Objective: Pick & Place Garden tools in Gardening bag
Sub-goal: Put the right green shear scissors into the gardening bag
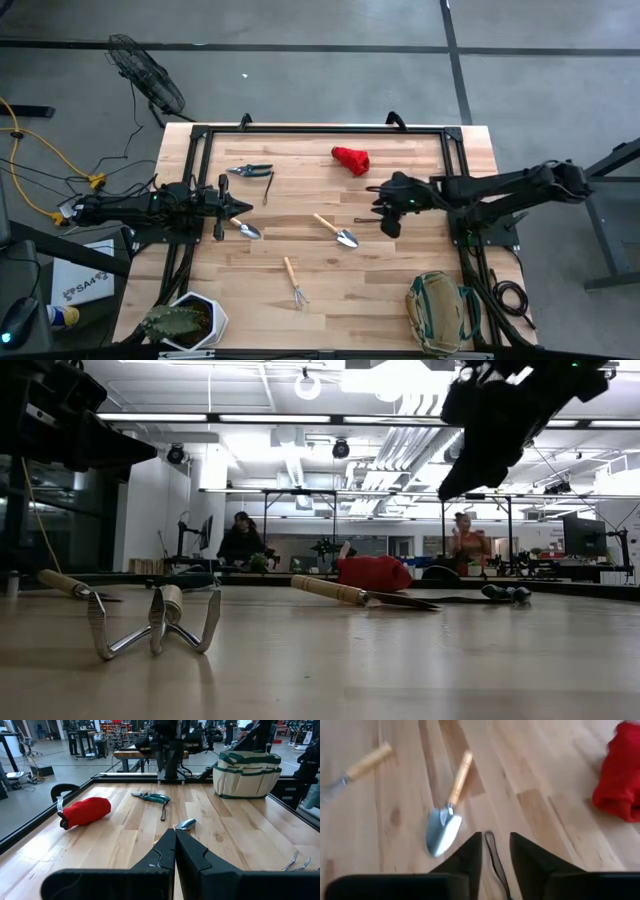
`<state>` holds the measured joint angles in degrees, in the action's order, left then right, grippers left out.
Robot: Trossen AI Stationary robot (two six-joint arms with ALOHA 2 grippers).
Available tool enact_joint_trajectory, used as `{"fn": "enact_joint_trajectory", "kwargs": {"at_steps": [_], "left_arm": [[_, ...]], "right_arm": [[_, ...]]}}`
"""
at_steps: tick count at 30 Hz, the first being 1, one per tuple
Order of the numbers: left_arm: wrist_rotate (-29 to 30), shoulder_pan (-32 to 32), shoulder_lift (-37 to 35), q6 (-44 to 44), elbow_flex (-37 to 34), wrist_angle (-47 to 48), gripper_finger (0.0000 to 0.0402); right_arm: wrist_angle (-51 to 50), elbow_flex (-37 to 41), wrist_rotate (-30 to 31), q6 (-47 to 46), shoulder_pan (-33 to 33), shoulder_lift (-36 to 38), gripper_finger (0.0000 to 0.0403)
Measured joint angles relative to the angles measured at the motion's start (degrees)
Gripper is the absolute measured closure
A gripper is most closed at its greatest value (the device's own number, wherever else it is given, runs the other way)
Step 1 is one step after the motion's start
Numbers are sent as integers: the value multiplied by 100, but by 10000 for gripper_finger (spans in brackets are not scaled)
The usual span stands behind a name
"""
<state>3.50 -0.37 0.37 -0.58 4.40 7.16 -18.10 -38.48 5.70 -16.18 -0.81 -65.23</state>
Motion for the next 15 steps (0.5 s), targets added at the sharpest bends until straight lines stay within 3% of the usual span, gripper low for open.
{"fn": "enact_joint_trajectory", "kwargs": {"at_steps": [6, 15], "left_arm": [[-1, 1, 1, 0, 0, 0, 400], [-1, -1, 1, 0, 0, 0, 400]], "right_arm": [[-307, -373, -655, 375, -236, -692, 269], [-407, -481, -741, 1172, -296, -1672, 266]]}}
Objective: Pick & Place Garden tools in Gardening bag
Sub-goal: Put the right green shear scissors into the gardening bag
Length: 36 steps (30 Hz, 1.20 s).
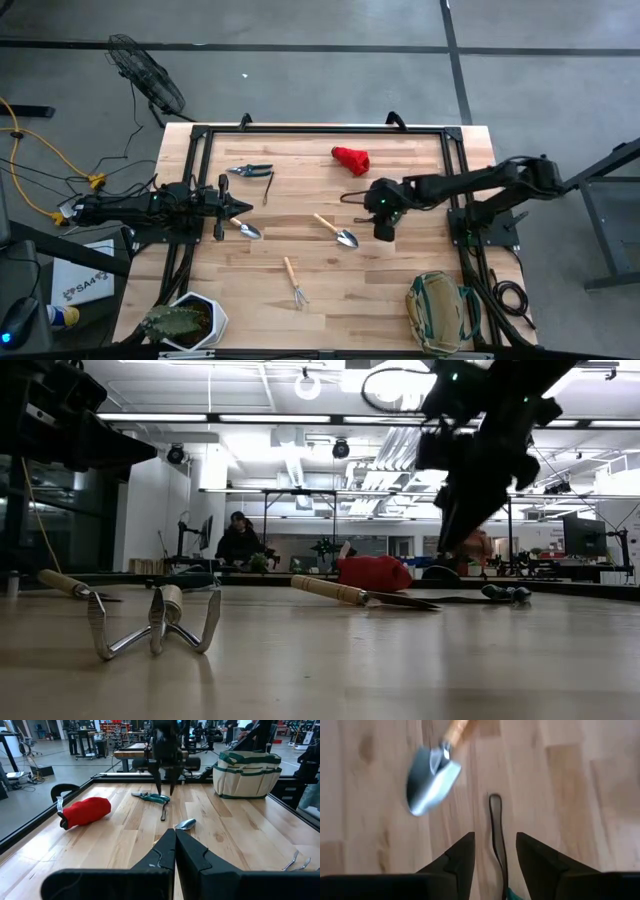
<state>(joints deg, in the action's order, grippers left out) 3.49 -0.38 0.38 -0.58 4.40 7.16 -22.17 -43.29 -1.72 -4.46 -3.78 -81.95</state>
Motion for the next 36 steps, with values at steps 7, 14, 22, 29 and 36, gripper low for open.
{"fn": "enact_joint_trajectory", "kwargs": {"at_steps": [7, 14, 22, 29, 36], "left_arm": [[0, 0, 0, 0, -2, 0, 400], [1, 2, -2, 0, 0, 0, 400], [0, 1, 0, 0, 0, 0, 400], [0, 2, -2, 0, 0, 0, 400], [1, 0, -2, 0, 0, 0, 400]], "right_arm": [[57, 0, 75, 317, 144, -716, 266], [158, -13, 355, 345, 152, -1077, 266], [205, -4, 396, 198, 153, -1091, 266], [225, -4, 284, -18, 149, -1091, 266], [206, -71, 172, -32, 149, -1098, 266]]}}
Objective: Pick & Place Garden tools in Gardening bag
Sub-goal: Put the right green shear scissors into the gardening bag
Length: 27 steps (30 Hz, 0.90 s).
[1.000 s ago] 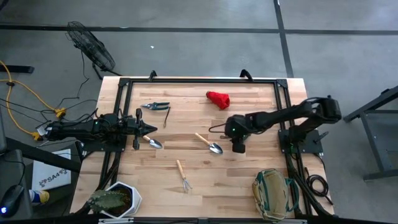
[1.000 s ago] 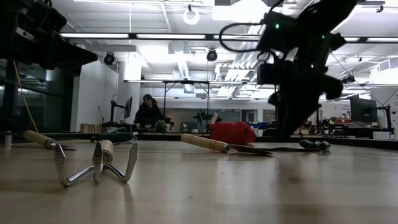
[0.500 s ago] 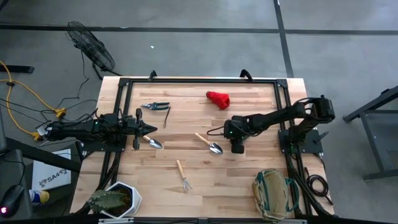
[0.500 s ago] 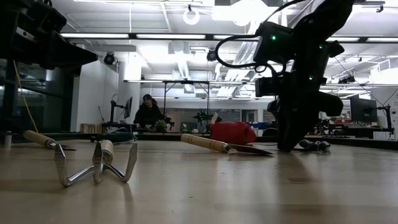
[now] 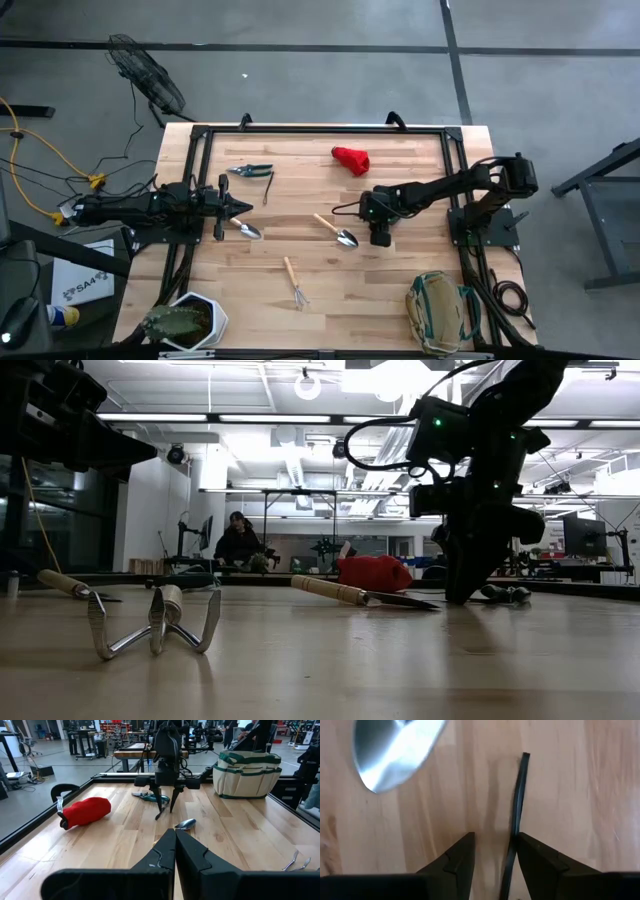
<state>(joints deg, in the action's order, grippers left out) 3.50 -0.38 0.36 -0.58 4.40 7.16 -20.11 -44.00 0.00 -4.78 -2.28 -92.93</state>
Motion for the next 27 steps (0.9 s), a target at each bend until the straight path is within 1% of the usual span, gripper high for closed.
{"fn": "enact_joint_trajectory", "kwargs": {"at_steps": [10, 13, 17, 27], "left_arm": [[-1, 0, 0, 0, 0, 0, 400], [-2, 0, 1, 2, -1, 0, 400], [-1, 0, 1, 0, -1, 0, 400], [0, 2, 2, 0, -2, 0, 400]], "right_arm": [[-447, -515, -180, 1, 4, -8, 266], [-469, -534, -90, 39, -6, -6, 266], [-520, -534, 248, 113, -46, -6, 266], [-448, -438, 323, 369, -73, -24, 267]]}}
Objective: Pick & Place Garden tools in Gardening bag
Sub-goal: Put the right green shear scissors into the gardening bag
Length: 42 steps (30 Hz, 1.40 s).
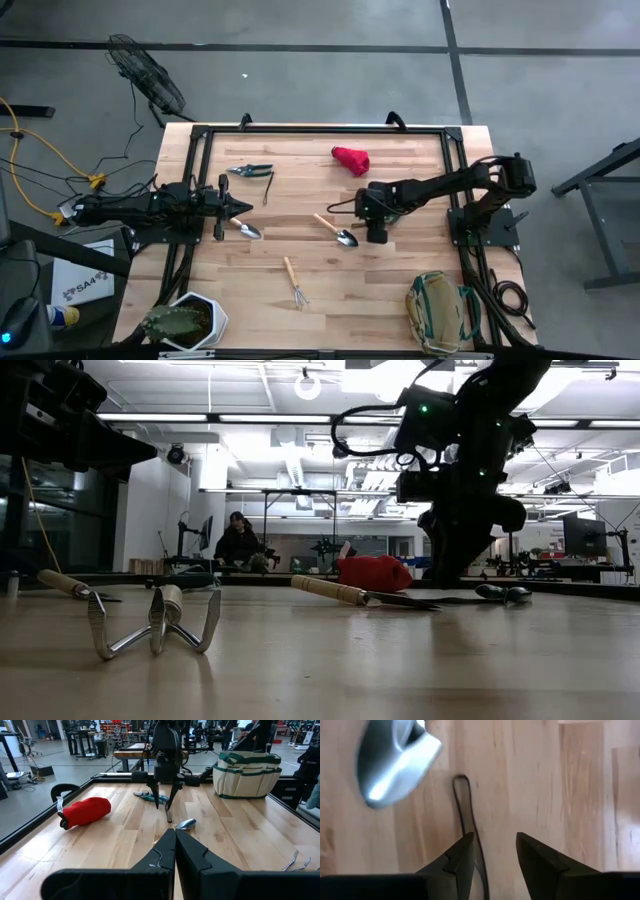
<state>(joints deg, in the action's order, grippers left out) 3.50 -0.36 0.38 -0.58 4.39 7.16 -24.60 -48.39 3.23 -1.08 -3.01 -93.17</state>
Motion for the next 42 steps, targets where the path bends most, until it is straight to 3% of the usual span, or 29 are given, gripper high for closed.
{"fn": "enact_joint_trajectory", "kwargs": {"at_steps": [34, 42], "left_arm": [[-1, -1, -2, 0, 1, 0, 400], [-2, -2, 0, 1, 0, -2, 400]], "right_arm": [[210, 57, 109, 243, -6, -7, 267], [369, 31, 4, 245, -1, -486, 267]]}}
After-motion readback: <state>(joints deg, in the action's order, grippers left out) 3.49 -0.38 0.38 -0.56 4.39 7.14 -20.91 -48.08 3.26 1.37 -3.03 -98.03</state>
